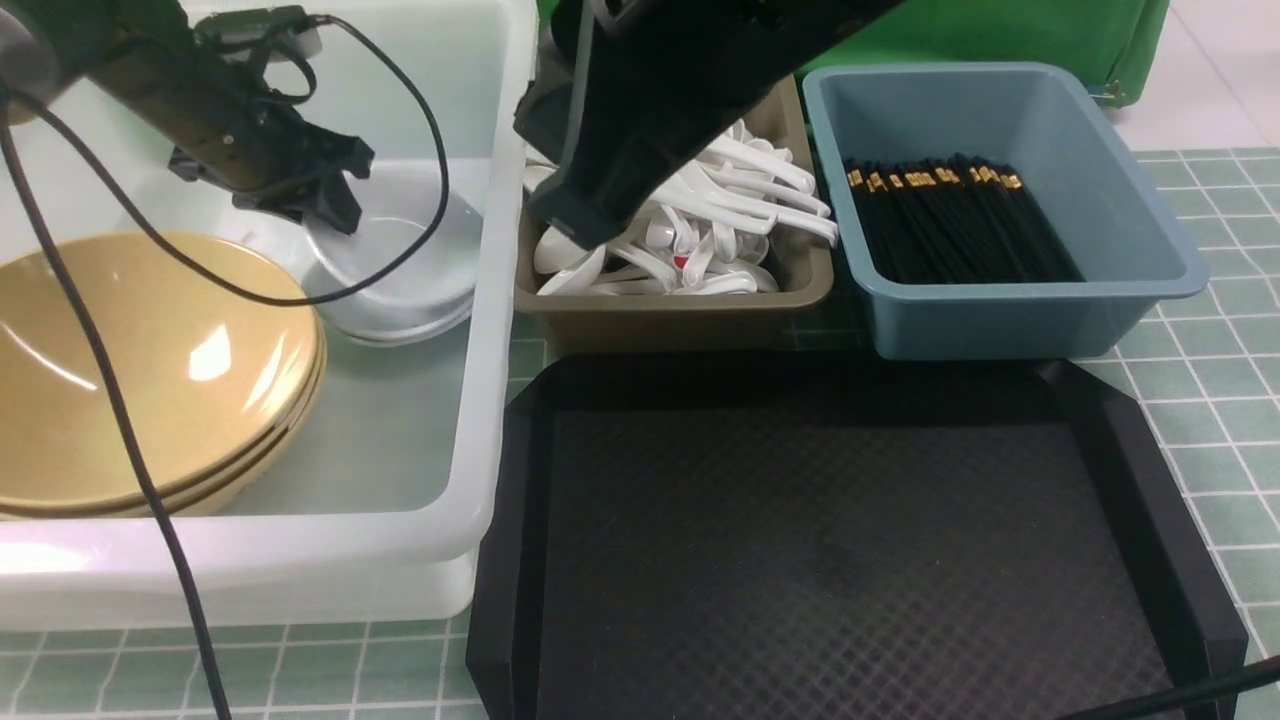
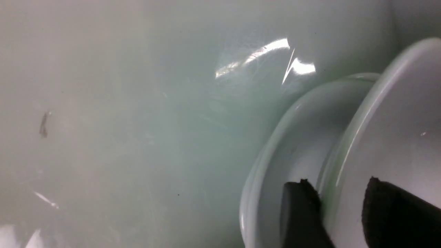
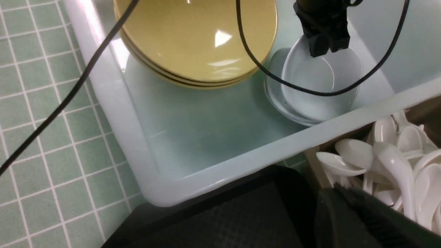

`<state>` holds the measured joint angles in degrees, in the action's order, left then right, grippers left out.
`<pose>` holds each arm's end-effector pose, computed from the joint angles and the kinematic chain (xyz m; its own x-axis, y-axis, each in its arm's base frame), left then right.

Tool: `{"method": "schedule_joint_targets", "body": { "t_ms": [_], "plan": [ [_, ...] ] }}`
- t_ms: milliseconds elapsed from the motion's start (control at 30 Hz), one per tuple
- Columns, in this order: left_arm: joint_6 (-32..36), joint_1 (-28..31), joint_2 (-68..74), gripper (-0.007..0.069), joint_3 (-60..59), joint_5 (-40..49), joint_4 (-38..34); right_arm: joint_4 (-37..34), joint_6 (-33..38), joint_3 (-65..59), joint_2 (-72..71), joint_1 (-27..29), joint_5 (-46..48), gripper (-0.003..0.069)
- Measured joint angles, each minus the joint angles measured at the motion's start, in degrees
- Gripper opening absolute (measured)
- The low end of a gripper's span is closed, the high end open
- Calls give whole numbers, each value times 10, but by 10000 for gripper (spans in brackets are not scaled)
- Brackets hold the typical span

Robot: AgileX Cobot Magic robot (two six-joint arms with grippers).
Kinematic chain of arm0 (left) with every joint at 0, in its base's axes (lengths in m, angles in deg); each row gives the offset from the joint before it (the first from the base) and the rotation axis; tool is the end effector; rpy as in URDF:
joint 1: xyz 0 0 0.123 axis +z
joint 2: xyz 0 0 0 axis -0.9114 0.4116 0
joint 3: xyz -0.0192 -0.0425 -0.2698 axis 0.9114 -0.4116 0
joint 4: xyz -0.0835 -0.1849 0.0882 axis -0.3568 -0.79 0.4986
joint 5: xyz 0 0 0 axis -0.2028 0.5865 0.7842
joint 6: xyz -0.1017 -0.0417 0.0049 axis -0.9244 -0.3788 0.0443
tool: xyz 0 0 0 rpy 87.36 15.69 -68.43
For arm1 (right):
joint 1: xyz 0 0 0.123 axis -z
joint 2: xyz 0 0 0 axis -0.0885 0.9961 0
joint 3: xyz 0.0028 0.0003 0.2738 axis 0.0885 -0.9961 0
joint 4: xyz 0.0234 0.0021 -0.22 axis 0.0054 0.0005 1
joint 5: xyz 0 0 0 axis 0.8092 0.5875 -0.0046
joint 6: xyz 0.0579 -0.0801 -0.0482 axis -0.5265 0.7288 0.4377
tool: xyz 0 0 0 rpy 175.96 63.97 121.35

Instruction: On blue table put chopsticks spoon bowls plates into blue grey white boxes.

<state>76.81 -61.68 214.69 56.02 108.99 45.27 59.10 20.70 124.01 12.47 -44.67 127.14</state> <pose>0.4557 0.0002 0.2132 -0.8837 0.1484 -0.4439 0.2463 0.9539 -0.1713 0.2196 0.2595 0.4191 -0.1665 -0.6861 -0.7081 -0.8599 0.4525 -0.2362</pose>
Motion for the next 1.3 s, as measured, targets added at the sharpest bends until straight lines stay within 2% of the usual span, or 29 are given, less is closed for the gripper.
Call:
{"method": "schedule_joint_targets", "body": {
  "t_ms": [33,67,133,167,200,333,367,500,600,633,700,733,800,900,933,1033,1167,1300],
  "plan": [
    [0,0,0,260,0,1,0,0,0,0,0,0,0,65],
    [0,0,-1,305,0,0,0,0,0,0,0,0,0,66],
    [0,0,-10,454,6,12,2,8,0,0,0,0,3,68],
    [0,0,-12,472,8,14,2,9,0,0,0,0,4,68],
    [0,0,-22,526,23,33,2,18,-1,0,0,0,9,68],
    [-16,0,-56,568,71,87,2,34,-4,0,-4,0,27,68],
    [-24,-2,-68,561,85,99,5,35,-4,0,-6,0,33,68],
    [-69,-19,-165,438,118,112,47,39,-17,0,-26,0,79,68],
    [-83,-50,-251,248,93,117,108,40,-22,-27,-61,1,87,70],
    [-83,-52,-263,221,90,117,112,39,-22,-34,-67,2,87,70],
    [-94,-83,-348,57,8,121,149,38,-37,-96,-120,12,61,72],
    [-95,-85,-355,50,1,121,151,38,-38,-108,-124,12,58,72],
    [-100,-96,-415,10,-71,122,157,38,-48,-159,-167,18,26,74],
    [-111,-100,-496,-6,-195,121,162,38,-58,-258,-236,25,-27,76],
    [-115,-100,-549,-7,-287,106,166,38,-63,-321,-285,28,-59,77],
    [-122,-100,-620,-8,-388,71,168,38,-64,-396,-344,28,-110,77],
    [-132,-100,-804,-8,-604,-35,161,32,-64,-538,-456,28,-210,78],
    [-167,-100,-938,-8,-720,-91,160,6,-64,-625,-535,28,-287,78]
  ]
}}
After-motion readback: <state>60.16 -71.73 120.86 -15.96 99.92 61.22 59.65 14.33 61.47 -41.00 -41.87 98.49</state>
